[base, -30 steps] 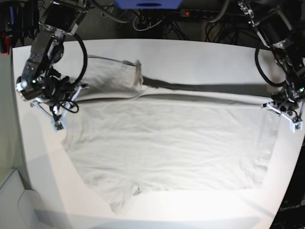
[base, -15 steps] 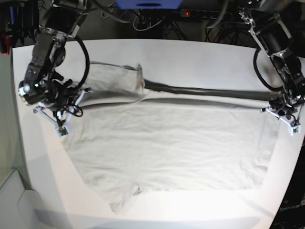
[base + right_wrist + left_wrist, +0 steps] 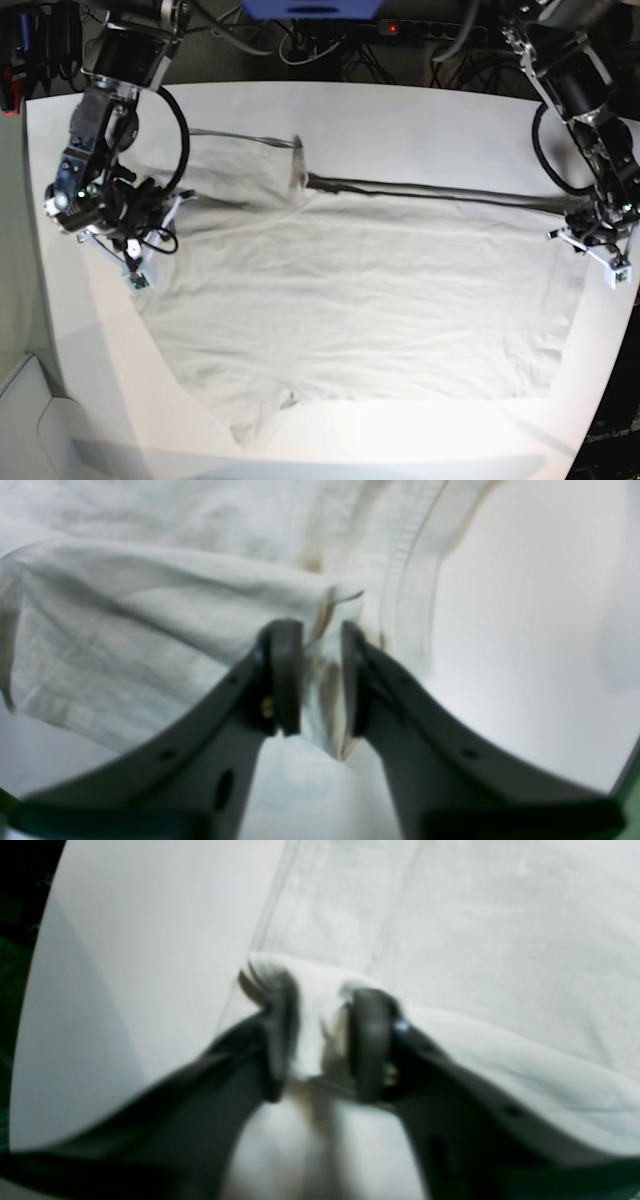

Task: Layout the t-shirt on the table in an organized manner, then fold the t-shirt properly
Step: 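Lay the folded edge down and move the right gripper along the fold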

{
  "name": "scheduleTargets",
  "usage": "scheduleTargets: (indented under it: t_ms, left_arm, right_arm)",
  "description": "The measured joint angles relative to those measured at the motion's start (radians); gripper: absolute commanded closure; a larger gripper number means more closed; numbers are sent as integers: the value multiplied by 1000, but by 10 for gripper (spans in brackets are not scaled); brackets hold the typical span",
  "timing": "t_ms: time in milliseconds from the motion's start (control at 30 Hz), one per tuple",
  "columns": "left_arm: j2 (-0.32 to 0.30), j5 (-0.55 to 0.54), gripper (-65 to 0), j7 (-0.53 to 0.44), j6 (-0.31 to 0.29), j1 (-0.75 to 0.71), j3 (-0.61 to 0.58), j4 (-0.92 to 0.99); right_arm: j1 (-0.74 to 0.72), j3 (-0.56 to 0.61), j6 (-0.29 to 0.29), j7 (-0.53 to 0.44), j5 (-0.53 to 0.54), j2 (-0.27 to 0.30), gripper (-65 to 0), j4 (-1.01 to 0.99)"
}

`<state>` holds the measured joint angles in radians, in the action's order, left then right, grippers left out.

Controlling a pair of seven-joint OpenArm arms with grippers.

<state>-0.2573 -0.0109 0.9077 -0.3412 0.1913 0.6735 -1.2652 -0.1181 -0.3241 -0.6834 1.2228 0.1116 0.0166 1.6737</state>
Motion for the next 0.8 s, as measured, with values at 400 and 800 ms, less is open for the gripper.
scheduleTargets:
  t_ms: [400, 800]
  left_arm:
    - [-1, -1, -650, 0, -1, -8, 5, -13]
    - [0, -5, -650, 0, 0, -7, 5, -11]
  right_arm:
    - [116, 2, 0, 1, 6, -22, -294, 138]
    - [247, 3, 0, -8, 4, -81, -292, 148]
